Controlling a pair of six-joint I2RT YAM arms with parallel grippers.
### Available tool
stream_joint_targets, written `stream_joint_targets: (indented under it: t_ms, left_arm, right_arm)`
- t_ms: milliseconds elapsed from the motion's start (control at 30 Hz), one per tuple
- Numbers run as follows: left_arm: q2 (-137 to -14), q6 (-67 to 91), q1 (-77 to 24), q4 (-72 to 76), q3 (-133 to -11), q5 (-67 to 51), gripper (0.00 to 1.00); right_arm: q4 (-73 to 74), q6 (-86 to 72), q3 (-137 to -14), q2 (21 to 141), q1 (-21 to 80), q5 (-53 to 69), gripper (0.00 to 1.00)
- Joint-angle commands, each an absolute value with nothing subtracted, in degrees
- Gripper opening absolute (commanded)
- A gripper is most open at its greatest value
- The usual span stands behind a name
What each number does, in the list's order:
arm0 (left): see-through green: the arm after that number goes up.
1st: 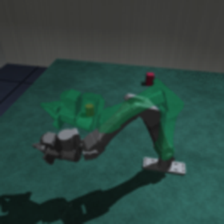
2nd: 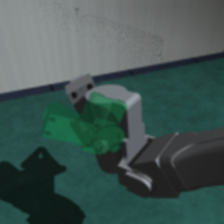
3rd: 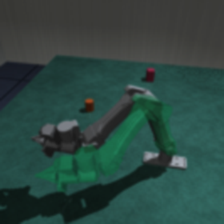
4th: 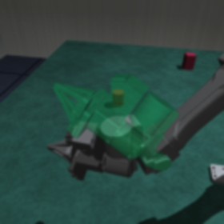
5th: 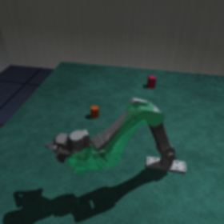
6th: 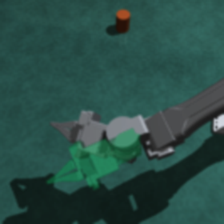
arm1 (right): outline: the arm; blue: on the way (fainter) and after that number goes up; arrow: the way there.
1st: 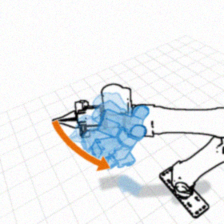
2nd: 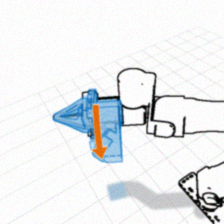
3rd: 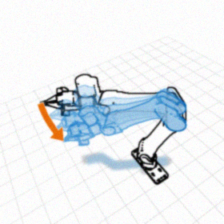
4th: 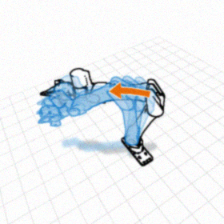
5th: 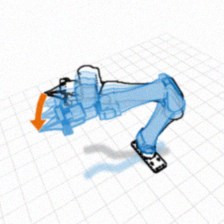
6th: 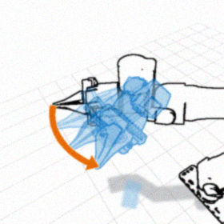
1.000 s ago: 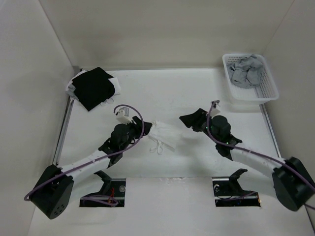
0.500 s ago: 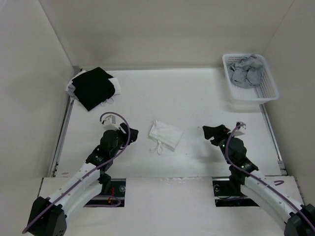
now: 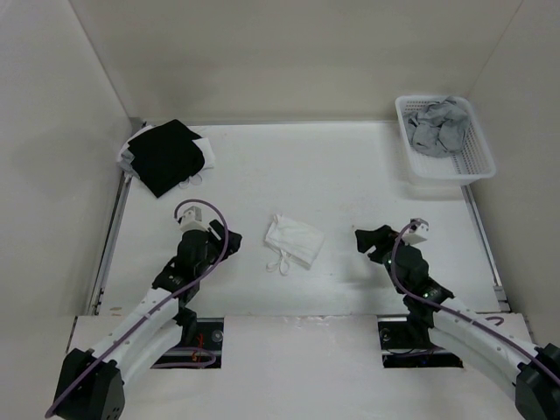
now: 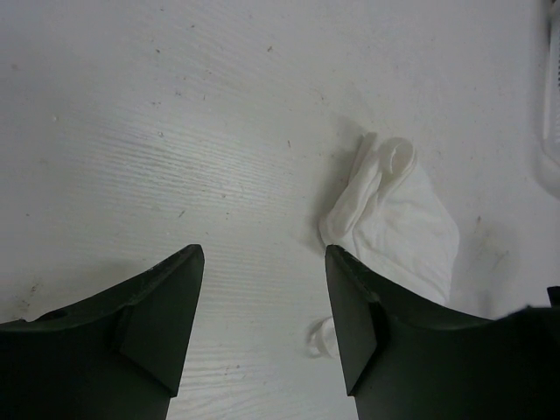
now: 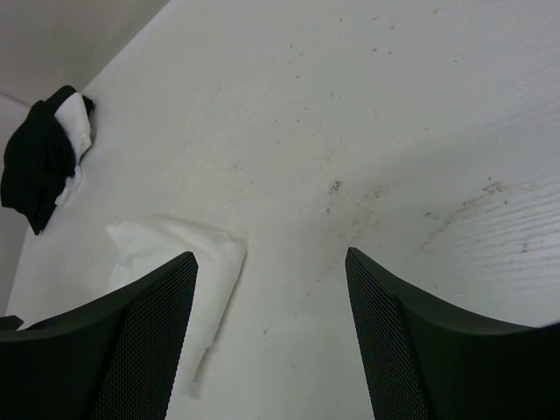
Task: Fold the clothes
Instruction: Fold the tank top
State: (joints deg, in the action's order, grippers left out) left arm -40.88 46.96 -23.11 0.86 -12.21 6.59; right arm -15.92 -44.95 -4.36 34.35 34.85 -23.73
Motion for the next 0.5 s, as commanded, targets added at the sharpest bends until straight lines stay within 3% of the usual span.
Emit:
stream_joint_targets:
  t_ms: [0,200,333,467]
  left_arm:
    - [-41.7,47.2,-22.5,3.6,-11.8,4.7,0.57]
    - [-42.4,46.7,-22.5,4.5,-12.0,4.3,0.56]
    - [-43.4,46.2,-23.3,5.0,-12.5,4.3,0.65]
    - [-45.3,46.1,-23.5,6.2,-13.0,4.3,0.66]
  right_arm:
    - [-18.8,-43.6,-6.8,35.7,36.0,-26.3,0.73]
    - [-19.0,-43.6,-6.7,35.7,36.0,-26.3,0.73]
    - [-19.0,-43.5,-6.9,36.1,36.0,-26.3,0.73]
    - [-19.2,-43.5,-6.9,36.4,36.0,-26.3,0.73]
